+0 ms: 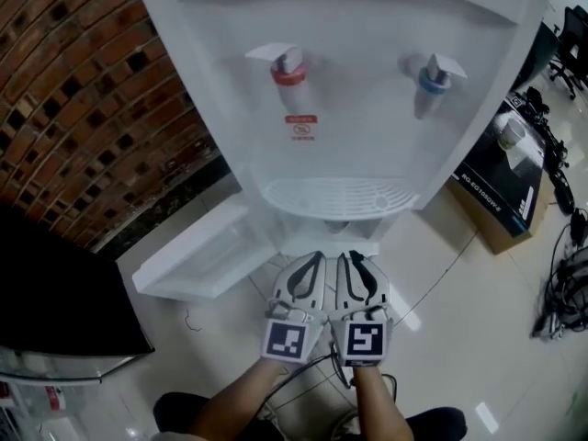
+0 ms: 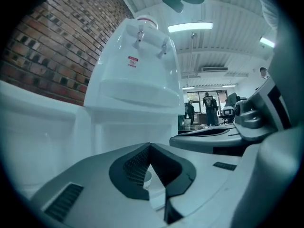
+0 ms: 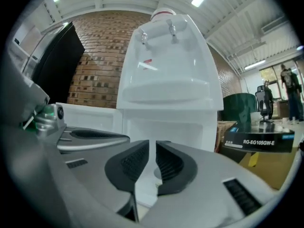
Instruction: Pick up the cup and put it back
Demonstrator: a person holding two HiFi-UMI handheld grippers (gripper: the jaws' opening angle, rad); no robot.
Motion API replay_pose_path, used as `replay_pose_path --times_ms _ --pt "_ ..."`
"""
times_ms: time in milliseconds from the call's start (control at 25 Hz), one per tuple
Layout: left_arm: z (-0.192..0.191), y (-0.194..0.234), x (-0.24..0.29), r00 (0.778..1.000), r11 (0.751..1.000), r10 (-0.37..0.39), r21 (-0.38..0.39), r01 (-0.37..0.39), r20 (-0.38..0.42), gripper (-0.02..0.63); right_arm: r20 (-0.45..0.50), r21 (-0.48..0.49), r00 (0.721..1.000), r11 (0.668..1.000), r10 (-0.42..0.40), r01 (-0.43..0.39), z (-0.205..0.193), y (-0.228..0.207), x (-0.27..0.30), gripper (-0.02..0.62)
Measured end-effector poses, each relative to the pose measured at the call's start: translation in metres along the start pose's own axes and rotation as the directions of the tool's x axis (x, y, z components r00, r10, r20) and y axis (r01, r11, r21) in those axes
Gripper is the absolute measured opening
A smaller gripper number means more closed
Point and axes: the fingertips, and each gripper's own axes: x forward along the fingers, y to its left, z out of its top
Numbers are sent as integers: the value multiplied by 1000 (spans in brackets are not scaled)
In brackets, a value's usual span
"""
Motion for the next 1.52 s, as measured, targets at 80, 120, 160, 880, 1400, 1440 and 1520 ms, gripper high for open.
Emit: replay_pose_path --times_ms 80,120,160,880,1400,1440,1520 --pt "13 -5 -5 1000 1000 -18 12 17 16 2 -3 -19 1000 1000 10 -10 12 4 -10 21" --pt "18 -8 -7 999 999 -28 20 27 17 2 -3 -24 1000 1000 18 -18 17 7 -13 21" --pt "22 -10 -9 999 999 -37 25 36 17 2 -2 -28 1000 999 25 -25 23 9 -16 21" --pt "172 -10 -23 1000 1000 5 5 -5 5 2 -16 -67 995 993 94 -95 172 32 -51 5" --pt "375 -10 -56 998 999 51 2 -51 -30 2 -12 -35 991 990 134 -135 369 55 -112 3" --pt "391 -12 -58 998 999 52 -5 -52 -28 2 -20 -28 990 990 139 -139 380 57 -119 3" --pt "422 -17 -62 998 999 46 -7 -46 -30 2 -36 -15 989 989 145 -146 403 59 -135 3"
